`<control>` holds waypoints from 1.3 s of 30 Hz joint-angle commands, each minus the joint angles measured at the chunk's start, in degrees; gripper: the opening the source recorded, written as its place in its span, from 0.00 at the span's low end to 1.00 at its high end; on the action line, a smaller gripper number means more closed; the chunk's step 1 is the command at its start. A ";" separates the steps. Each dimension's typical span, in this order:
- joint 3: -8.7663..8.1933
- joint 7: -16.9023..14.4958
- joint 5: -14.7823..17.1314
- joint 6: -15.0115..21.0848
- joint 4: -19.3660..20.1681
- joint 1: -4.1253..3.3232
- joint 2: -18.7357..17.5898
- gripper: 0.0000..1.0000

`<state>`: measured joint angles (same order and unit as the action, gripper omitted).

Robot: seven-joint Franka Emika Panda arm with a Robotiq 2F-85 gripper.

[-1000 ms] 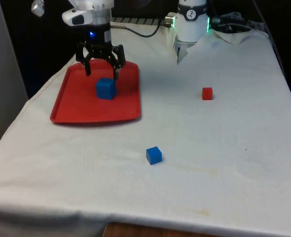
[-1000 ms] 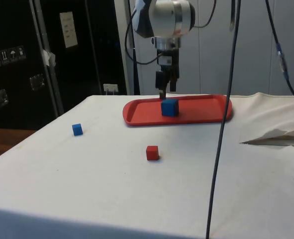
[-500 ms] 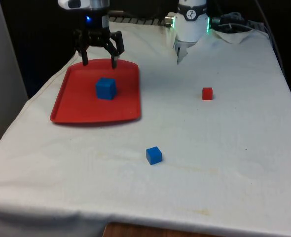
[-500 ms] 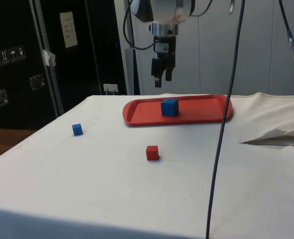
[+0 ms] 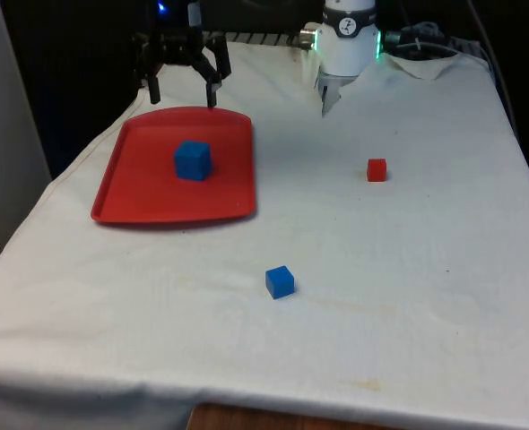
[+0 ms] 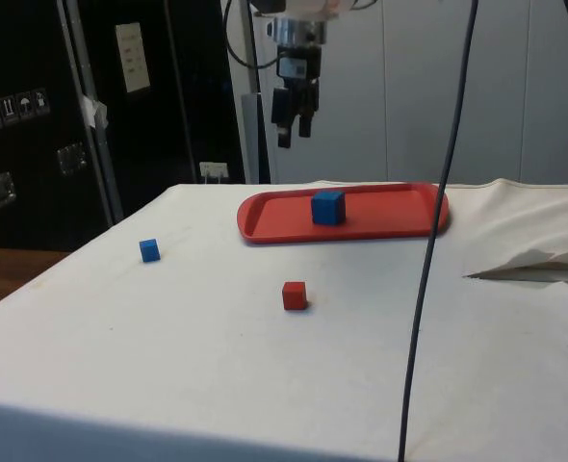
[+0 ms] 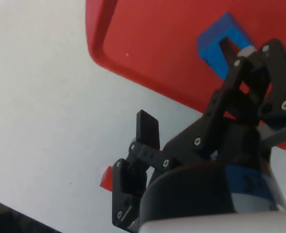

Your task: Pick up the largest block and place it onto the tray.

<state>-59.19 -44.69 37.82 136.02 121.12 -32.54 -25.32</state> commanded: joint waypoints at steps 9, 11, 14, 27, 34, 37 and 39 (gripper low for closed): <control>-0.74 4.13 -5.16 -1.43 -1.95 -2.23 2.81 1.00; -0.69 4.47 -5.61 -1.49 -2.12 -2.29 3.09 1.00; -0.46 5.61 -6.99 -1.66 -2.64 -2.69 3.78 1.00; 0.40 10.26 -11.29 -2.69 -5.50 -4.53 4.58 1.00; 0.86 12.83 -13.69 -3.61 -7.16 -5.33 4.76 1.00; 1.95 13.12 -13.87 -3.67 -7.91 -4.76 4.76 1.00; 1.49 14.55 -15.36 -4.24 -8.42 -5.67 4.87 1.00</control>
<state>-57.01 -30.88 23.20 131.95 112.64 -37.41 -20.45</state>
